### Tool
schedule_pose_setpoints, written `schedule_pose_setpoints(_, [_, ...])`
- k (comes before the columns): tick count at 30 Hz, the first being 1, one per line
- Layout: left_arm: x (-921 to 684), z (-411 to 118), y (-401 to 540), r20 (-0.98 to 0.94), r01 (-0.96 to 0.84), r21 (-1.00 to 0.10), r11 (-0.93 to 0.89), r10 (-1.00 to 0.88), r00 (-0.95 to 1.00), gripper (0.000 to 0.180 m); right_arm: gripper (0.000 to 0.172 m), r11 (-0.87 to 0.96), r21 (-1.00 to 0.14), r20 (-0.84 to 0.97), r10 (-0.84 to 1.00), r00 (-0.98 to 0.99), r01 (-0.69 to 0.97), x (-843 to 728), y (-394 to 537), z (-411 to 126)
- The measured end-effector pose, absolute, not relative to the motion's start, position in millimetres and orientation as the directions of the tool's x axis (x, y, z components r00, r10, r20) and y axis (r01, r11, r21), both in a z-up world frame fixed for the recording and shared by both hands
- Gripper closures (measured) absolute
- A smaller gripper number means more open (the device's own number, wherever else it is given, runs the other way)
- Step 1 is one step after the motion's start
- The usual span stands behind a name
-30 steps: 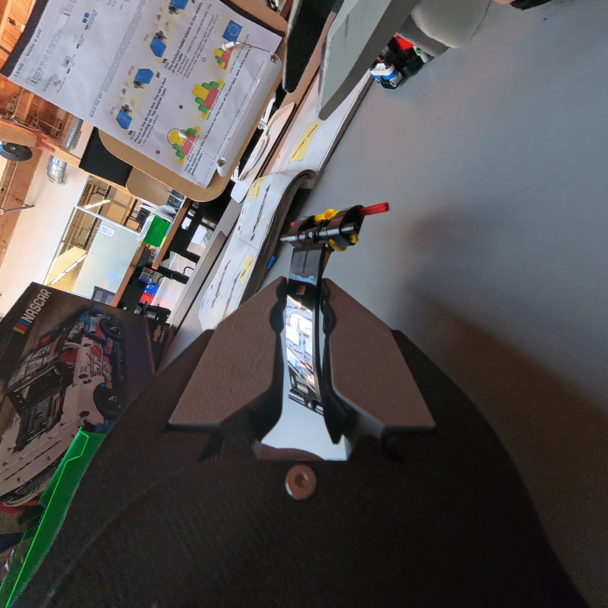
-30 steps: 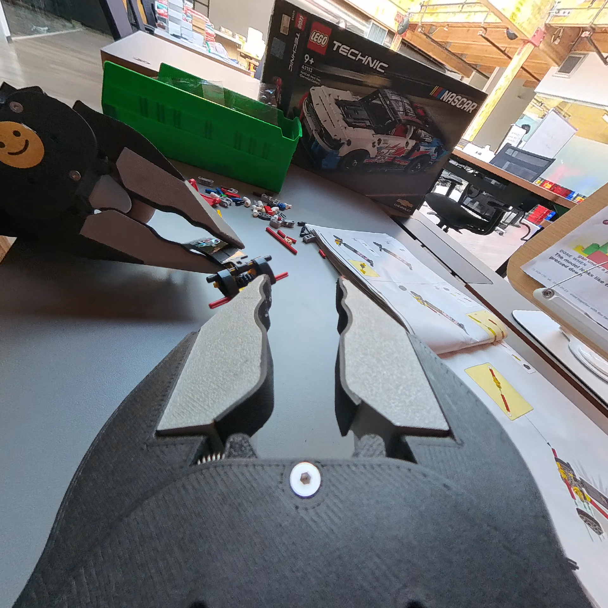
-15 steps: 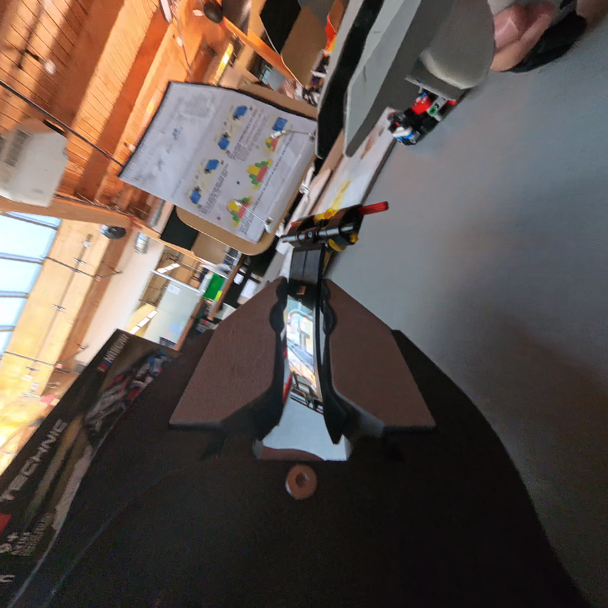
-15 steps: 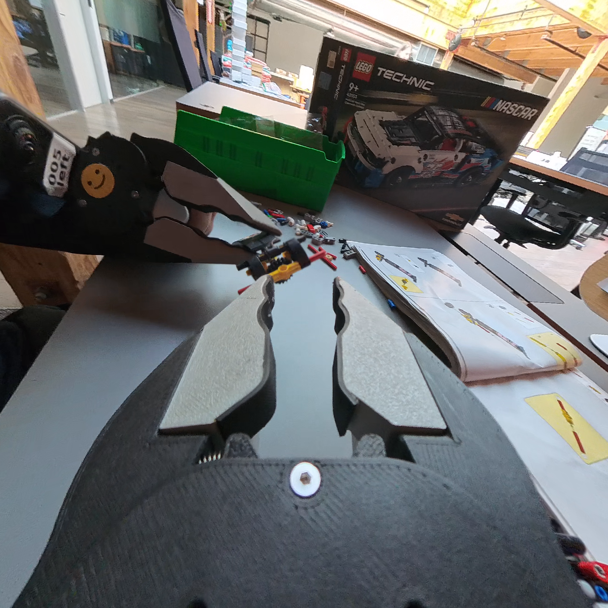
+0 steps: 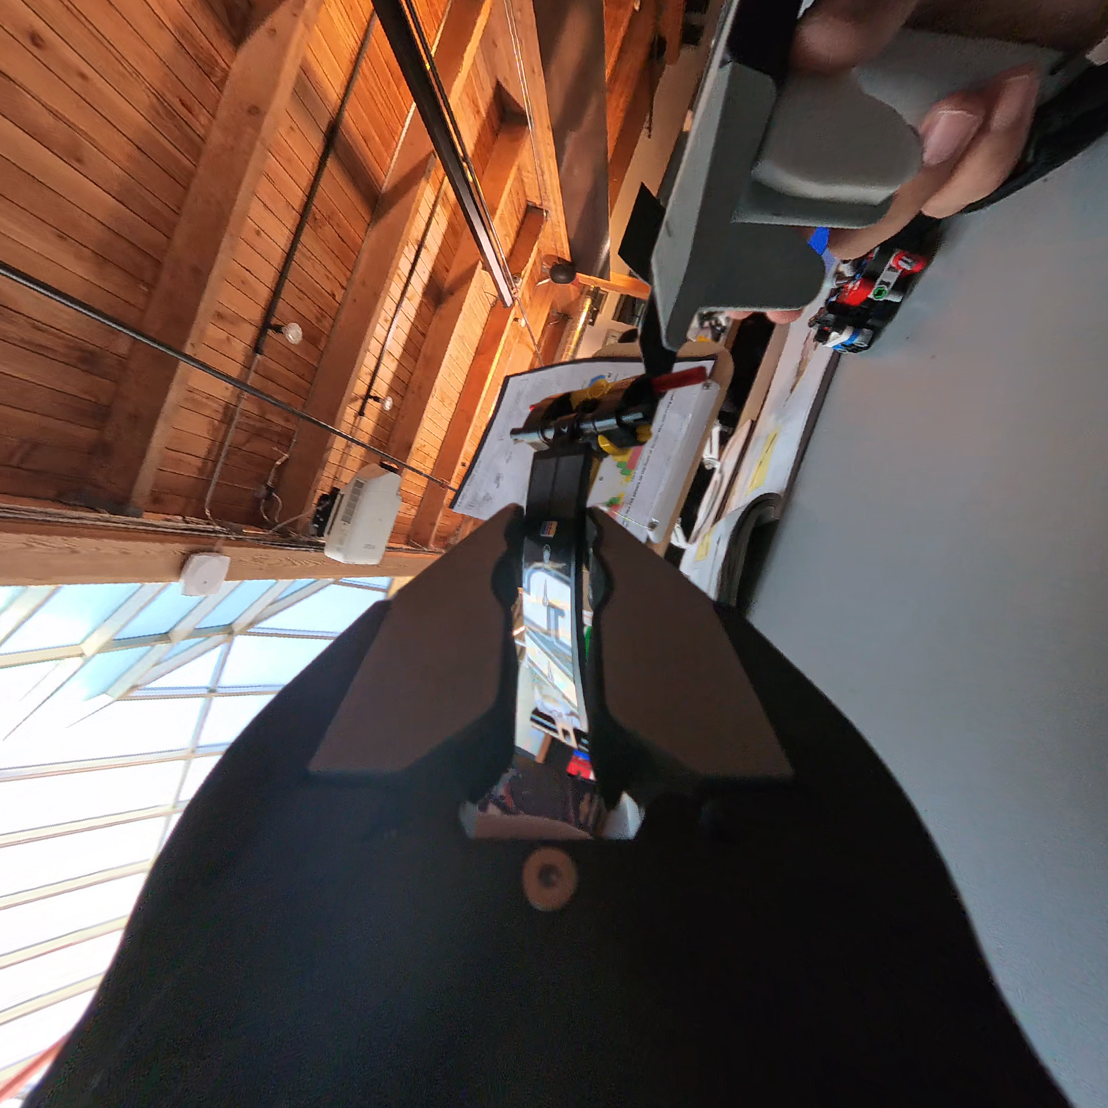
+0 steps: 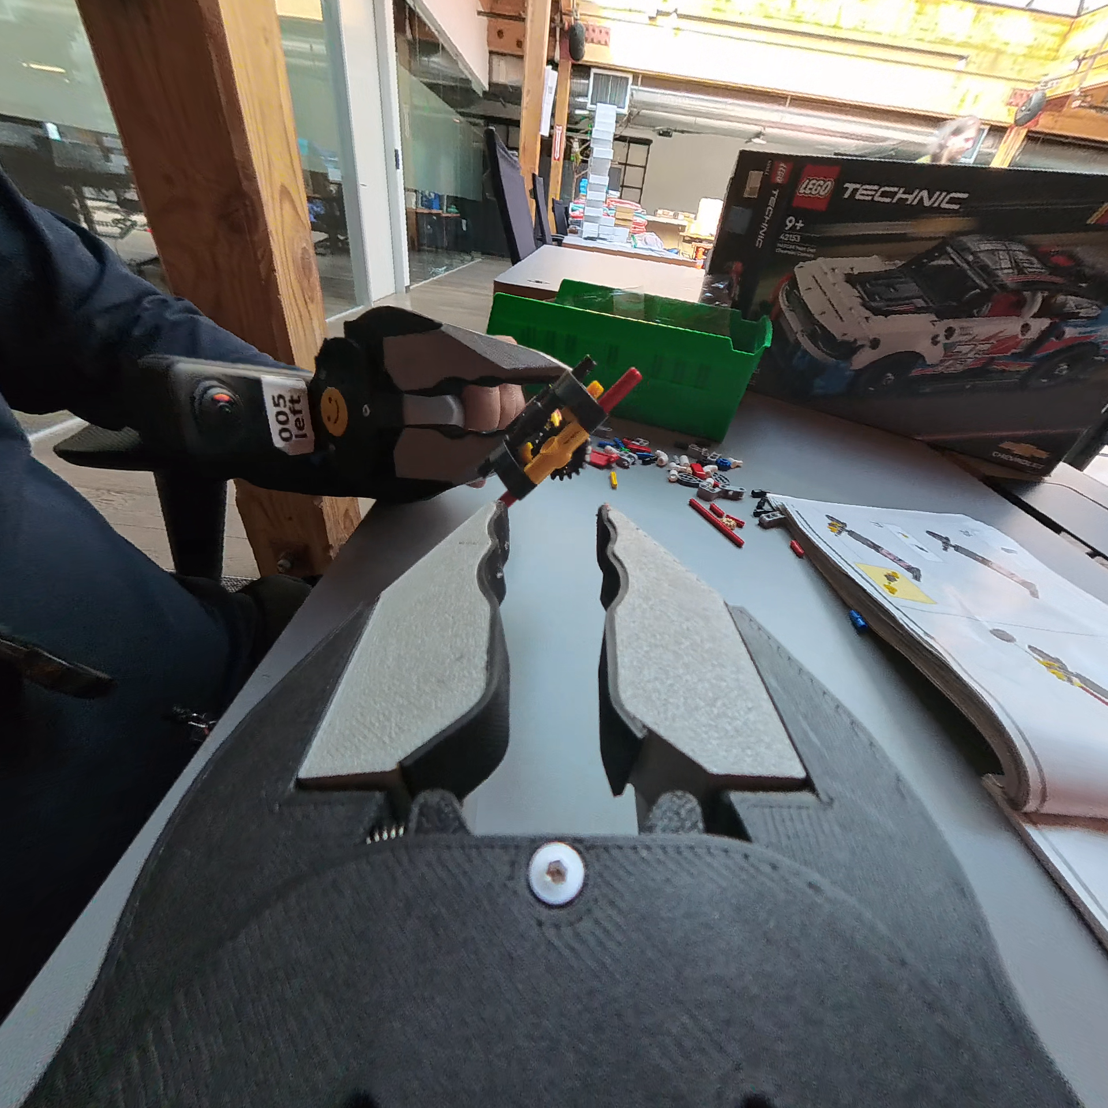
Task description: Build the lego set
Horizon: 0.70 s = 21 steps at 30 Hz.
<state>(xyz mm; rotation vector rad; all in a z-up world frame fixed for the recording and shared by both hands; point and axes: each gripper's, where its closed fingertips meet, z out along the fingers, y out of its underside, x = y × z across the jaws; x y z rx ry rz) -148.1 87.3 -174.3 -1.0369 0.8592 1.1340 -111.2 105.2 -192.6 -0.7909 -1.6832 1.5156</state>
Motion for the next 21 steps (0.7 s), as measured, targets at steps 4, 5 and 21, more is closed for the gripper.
schedule_pose_setpoints(4, [-139,-178,89,-0.936,-0.975,-0.189,0.112,0.279,0.214,0.165,0.144,0.119,-0.992,0.114,0.814,-0.569,-0.028,-109,101,-193])
schedule_pose_setpoints(5, [-140,-179,89,-0.938,-0.976,-0.190,0.110,0.275,0.213,0.165,0.144,0.122,-0.992,0.115,0.813,-0.571,-0.027,-109,101,-193])
schedule_pose_setpoints(21, [-155,-187,95,-0.886,-0.900,-0.420,0.117,0.164,0.435,0.165,0.146,0.133,-0.991,0.126,0.809,-0.574,-0.030,-109,101,-195])
